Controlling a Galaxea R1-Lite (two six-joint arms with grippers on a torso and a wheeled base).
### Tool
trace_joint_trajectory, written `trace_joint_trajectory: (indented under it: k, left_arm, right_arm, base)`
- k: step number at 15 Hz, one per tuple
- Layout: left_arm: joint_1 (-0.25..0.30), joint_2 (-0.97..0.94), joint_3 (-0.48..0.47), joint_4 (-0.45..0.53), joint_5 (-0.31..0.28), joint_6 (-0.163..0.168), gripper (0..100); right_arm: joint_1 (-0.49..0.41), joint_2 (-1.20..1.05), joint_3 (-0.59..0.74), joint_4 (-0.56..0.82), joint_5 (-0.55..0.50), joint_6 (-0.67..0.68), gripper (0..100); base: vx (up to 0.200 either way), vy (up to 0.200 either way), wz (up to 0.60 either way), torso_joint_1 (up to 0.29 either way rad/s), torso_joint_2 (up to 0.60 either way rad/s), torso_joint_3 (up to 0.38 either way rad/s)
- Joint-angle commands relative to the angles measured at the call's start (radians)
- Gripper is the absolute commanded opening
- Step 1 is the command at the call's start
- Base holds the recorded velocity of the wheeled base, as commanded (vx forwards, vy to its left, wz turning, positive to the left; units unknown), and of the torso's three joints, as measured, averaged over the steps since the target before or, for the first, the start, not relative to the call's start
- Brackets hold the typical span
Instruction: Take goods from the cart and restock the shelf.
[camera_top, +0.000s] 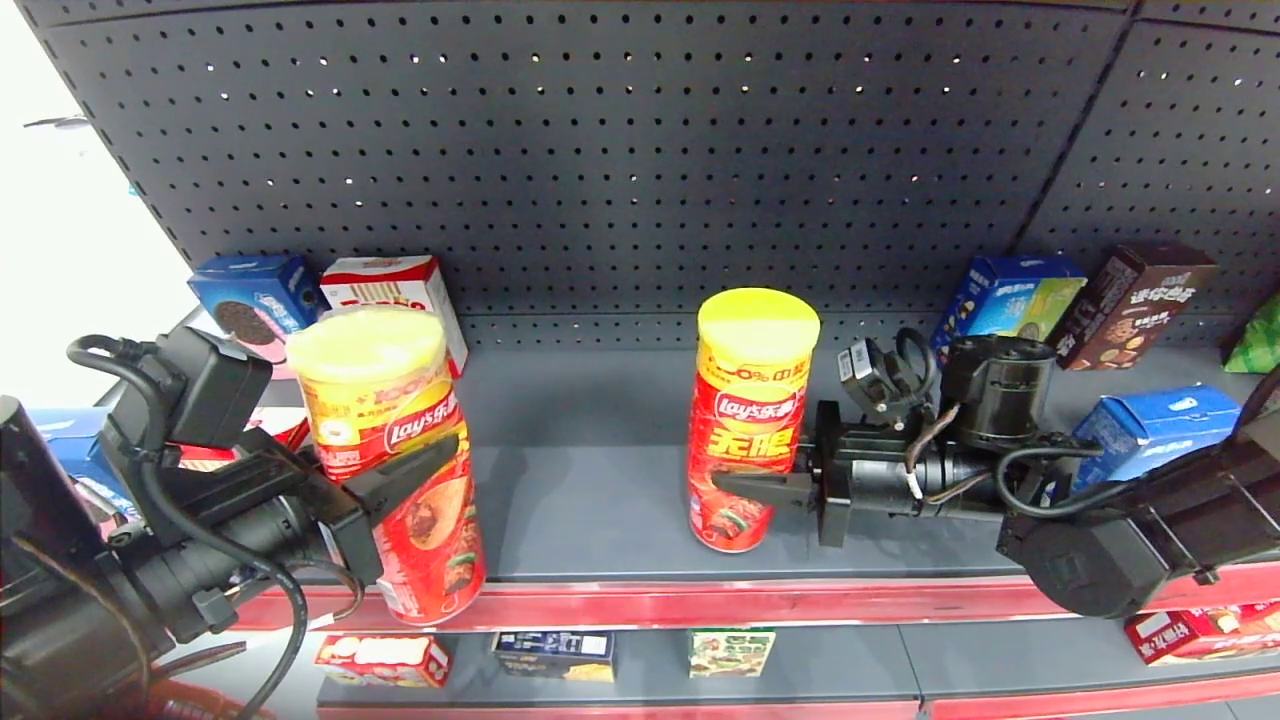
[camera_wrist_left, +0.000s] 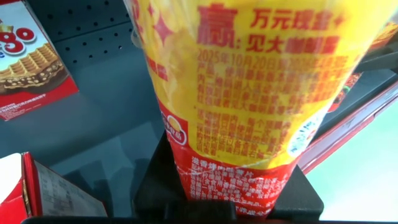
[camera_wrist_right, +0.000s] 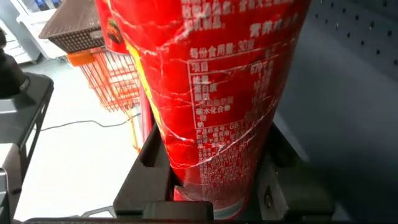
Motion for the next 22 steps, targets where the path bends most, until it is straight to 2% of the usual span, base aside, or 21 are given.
trace_joint_trajectory:
  k: [1,11,12,18,22]
  left_arm:
    - [0.0,-0.001,0.001,0.0,0.0,0.0,0]
    - [0.0,-0.001,0.002,0.0,0.0,0.0,0]
    - [0.0,-0.001,0.002,0.0,0.0,0.0,0]
    - [0.0,-0.002,0.004,0.0,0.001,0.0,0]
    - [0.0,-0.004,0.002,0.0,0.0,0.0,0]
  right_arm:
    - [-0.004,0.029,-0.006,-0.002,0.001,-0.001,0]
    - [-0.001,0.091,-0.075,0.0,0.004,-0.001,0]
    - [-0.002,0.088,-0.072,0.0,0.004,0.001,100]
    - [-0.008,0.041,-0.037,0.0,-0.002,-0.001,100]
    - [-0.004,-0.106,0.023,0.015,-0.02,0.001,100]
  base:
    - [0.0,0.0,0.0,0.0,0.0,0.0]
    - [0.0,0.0,0.0,0.0,0.0,0.0]
    - [0.0,0.0,0.0,0.0,0.0,0.0]
    - [0.0,0.0,0.0,0.0,0.0,0.0]
    - [0.0,0.0,0.0,0.0,0.0,0.0]
